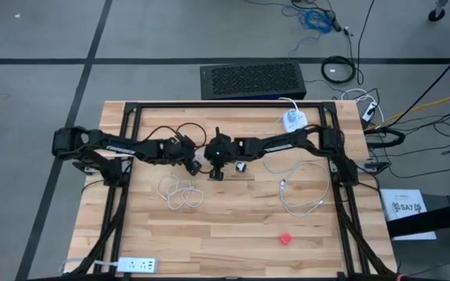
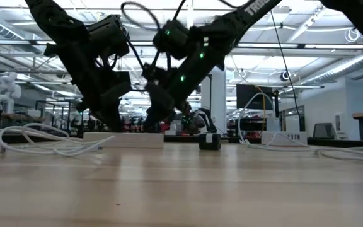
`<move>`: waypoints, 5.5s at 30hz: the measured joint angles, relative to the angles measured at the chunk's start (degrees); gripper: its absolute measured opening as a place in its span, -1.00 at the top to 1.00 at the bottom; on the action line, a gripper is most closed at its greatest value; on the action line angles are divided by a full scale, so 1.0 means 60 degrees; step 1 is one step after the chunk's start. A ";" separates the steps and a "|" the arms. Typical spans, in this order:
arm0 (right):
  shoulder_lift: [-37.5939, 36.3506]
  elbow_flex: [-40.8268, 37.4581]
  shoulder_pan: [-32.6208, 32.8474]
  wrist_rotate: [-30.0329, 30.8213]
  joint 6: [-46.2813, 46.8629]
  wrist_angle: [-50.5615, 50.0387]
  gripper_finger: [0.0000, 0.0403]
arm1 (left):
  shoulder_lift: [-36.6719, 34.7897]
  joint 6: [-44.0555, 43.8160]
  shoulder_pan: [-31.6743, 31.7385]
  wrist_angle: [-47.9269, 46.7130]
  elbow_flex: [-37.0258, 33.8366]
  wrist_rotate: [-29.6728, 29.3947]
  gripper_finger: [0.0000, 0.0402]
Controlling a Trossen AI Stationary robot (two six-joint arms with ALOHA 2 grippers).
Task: Insert USB
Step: Insert the black charger adapter into the white outlet extension
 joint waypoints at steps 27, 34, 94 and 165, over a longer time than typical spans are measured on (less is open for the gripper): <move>0.0052 0.0076 0.0031 -0.0141 0.0470 -0.3022 1.00 | -0.3795 -0.0086 -0.0295 -0.3851 -0.0559 -0.0743 0.99; -0.0224 0.0038 0.0084 -0.0193 0.0358 -0.3570 1.00 | -0.2688 -0.0011 -0.0294 -0.1126 -0.1424 -0.0580 0.99; -0.1195 -0.0007 -0.0499 -0.1007 0.2373 -0.6880 -0.02 | -0.0011 0.1253 -0.0448 0.4183 -0.1636 -0.1049 0.99; -0.1173 0.0954 0.0656 -0.0484 0.1328 -1.0590 -0.10 | -0.0022 0.1723 -0.0455 0.4110 -0.1632 -0.0991 0.99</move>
